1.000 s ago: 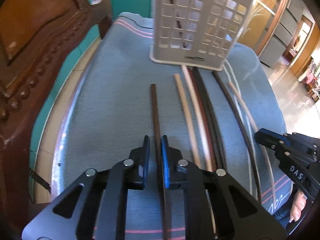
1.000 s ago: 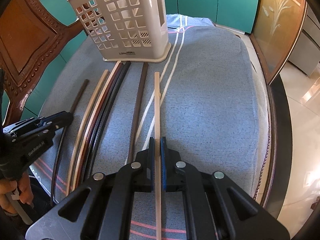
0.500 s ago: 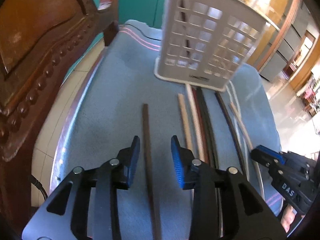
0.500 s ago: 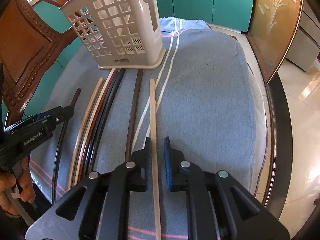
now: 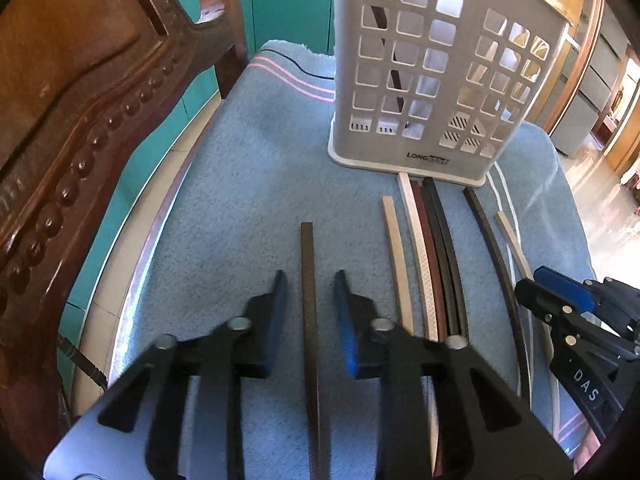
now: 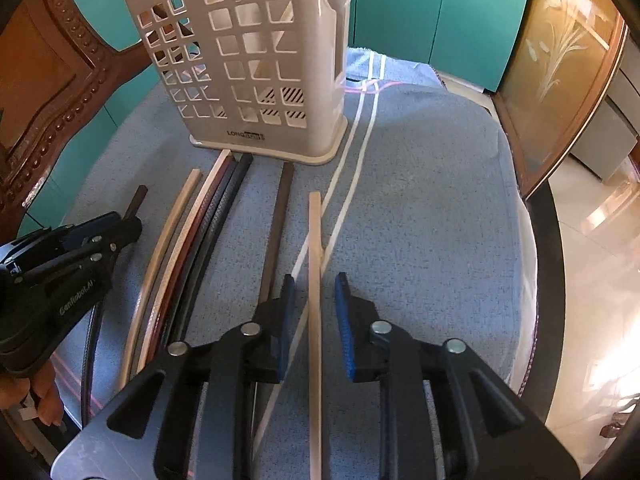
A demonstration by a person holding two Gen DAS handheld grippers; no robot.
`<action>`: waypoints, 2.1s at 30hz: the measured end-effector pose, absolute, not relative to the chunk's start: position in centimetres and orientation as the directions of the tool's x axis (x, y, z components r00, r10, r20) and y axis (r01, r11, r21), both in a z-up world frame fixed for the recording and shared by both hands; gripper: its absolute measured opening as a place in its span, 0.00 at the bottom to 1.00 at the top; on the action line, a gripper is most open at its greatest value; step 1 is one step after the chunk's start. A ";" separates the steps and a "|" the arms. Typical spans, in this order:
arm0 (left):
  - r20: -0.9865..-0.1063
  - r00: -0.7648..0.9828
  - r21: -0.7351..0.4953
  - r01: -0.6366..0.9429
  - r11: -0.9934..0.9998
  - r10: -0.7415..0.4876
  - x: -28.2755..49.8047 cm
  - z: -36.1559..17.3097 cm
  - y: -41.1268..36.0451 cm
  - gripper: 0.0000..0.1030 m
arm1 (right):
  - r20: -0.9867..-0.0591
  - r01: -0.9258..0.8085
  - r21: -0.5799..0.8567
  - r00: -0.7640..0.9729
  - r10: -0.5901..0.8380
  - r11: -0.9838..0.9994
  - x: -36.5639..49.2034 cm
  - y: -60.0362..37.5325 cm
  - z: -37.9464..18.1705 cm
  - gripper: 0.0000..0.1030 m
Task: Organize utensils
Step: 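Lift both held chopsticks and carry them over the white basket, then open both grippers to drop the chopsticks into the basket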
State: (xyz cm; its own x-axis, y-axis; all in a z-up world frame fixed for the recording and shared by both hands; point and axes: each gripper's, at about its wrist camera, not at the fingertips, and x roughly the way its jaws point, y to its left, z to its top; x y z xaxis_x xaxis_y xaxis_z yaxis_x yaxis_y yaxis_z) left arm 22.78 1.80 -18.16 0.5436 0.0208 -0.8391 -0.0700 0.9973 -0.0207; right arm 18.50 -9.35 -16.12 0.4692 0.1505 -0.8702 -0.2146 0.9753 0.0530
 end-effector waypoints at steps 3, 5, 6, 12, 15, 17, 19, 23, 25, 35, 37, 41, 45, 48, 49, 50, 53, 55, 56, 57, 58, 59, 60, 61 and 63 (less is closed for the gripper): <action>-0.839 0.544 -0.025 -0.068 0.997 0.016 22.9 -18.1 1.4 0.07 | -0.866 -0.216 0.085 0.467 0.179 0.973 18.3 -9.7 -16.2 0.06; -0.837 0.547 -0.034 -0.067 0.997 0.008 22.7 -18.1 1.3 0.07 | -0.861 -0.211 0.101 0.470 0.192 0.972 18.4 -9.9 -16.2 0.06; -0.836 0.549 -0.040 -0.064 0.997 0.002 22.7 -18.0 1.3 0.07 | -0.856 -0.204 0.118 0.475 0.204 0.972 18.4 -10.2 -16.0 0.06; -0.734 0.679 -0.046 -0.014 0.999 -0.024 19.7 -13.0 0.6 0.07 | -0.761 -0.206 0.165 0.596 0.257 0.965 16.4 -11.9 -11.3 0.06; -0.652 0.753 -0.086 0.039 0.996 -0.086 17.1 -9.4 0.5 0.07 | -0.689 -0.227 0.223 0.651 0.318 0.948 14.6 -13.4 -8.0 0.06; -0.606 0.784 -0.120 0.075 0.990 -0.133 15.8 -7.2 0.6 0.07 | -0.637 -0.244 0.254 0.686 0.352 0.936 13.3 -14.4 -5.8 0.06; -0.548 0.816 -0.155 0.114 0.981 -0.181 14.2 -4.4 0.9 0.07 | -0.579 -0.256 0.282 0.723 0.377 0.925 12.0 -15.6 -3.2 0.06; -0.448 0.867 -0.180 0.152 0.972 -0.218 12.9 0.6 1.3 0.07 | -0.493 -0.277 0.315 0.770 0.405 0.908 11.1 -16.7 1.3 0.06; -0.387 0.890 -0.215 0.168 0.962 -0.242 13.1 3.4 2.0 0.07 | -0.446 -0.294 0.325 0.790 0.420 0.899 11.1 -16.9 3.5 0.06; -0.065 0.983 -0.409 0.131 0.903 -0.172 16.7 10.8 6.8 0.07 | -0.256 -0.304 0.386 0.872 0.417 0.871 17.2 -16.5 11.9 0.06; -0.038 0.994 -0.413 0.075 0.908 -0.100 17.6 10.5 7.2 0.07 | -0.238 -0.272 0.372 0.896 0.374 0.887 18.5 -16.2 12.2 0.06; -0.048 0.998 -0.431 0.015 0.902 -0.040 20.4 8.5 7.0 0.07 | -0.252 -0.215 0.319 0.920 0.301 0.923 20.4 -15.2 10.9 0.06; -0.114 0.993 -0.374 -0.055 0.926 0.014 23.3 6.3 5.8 0.07 | -0.344 -0.205 0.273 0.892 0.294 0.940 22.5 -13.6 7.8 0.06; -0.168 0.986 -0.342 -0.072 0.937 0.014 24.5 4.9 5.5 0.07 | -0.397 -0.208 0.243 0.870 0.293 0.948 22.9 -12.6 5.6 0.06; -0.180 0.984 -0.337 -0.072 0.939 0.011 24.6 4.4 5.4 0.07 | -0.406 -0.210 0.235 0.866 0.292 0.949 22.8 -12.4 5.0 0.06; -0.190 0.982 -0.333 -0.072 0.940 0.008 24.9 4.1 5.3 0.07 | -0.419 -0.210 0.227 0.861 0.289 0.951 22.8 -12.2 4.4 0.06; -0.217 0.976 -0.306 -0.069 0.949 0.001 25.0 3.3 4.6 0.07 | -0.445 -0.209 0.223 0.847 0.290 0.952 22.6 -12.0 3.2 0.06; -0.224 0.975 -0.290 -0.068 0.955 0.002 25.1 3.0 4.3 0.07 | -0.452 -0.211 0.215 0.844 0.289 0.953 22.3 -12.0 2.7 0.06; -0.226 0.974 -0.283 -0.067 0.957 0.001 24.9 2.8 4.1 0.12 | -0.454 -0.213 0.208 0.843 0.287 0.955 22.0 -12.0 2.6 0.09; -0.224 0.974 -0.275 -0.069 0.959 0.006 24.5 2.7 4.0 0.15 | -0.451 -0.215 0.203 0.846 0.286 0.955 21.8 -12.1 2.6 0.12; -0.221 0.975 -0.269 -0.068 0.961 0.007 24.2 2.7 3.8 0.18 | -0.443 -0.215 0.199 0.851 0.284 0.956 21.5 -12.2 2.6 0.13; -0.218 0.976 -0.263 -0.066 0.963 0.007 23.8 2.6 3.6 0.20 | -0.436 -0.216 0.190 0.856 0.279 0.958 21.0 -12.3 2.7 0.14; -0.215 0.977 -0.260 -0.060 0.964 0.003 23.4 2.6 3.6 0.22 | -0.431 -0.220 0.182 0.858 0.279 0.958 20.5 -12.4 2.9 0.15; -0.213 0.977 -0.261 -0.053 0.964 -0.004 23.0 2.4 3.6 0.24 | -0.420 -0.229 0.176 0.862 0.284 0.957 19.8 -12.5 3.0 0.15; -0.213 0.977 -0.259 -0.040 0.965 -0.017 21.7 2.2 3.6 0.27 | -0.367 -0.274 0.167 0.874 0.318 0.947 17.9 -12.9 3.1 0.15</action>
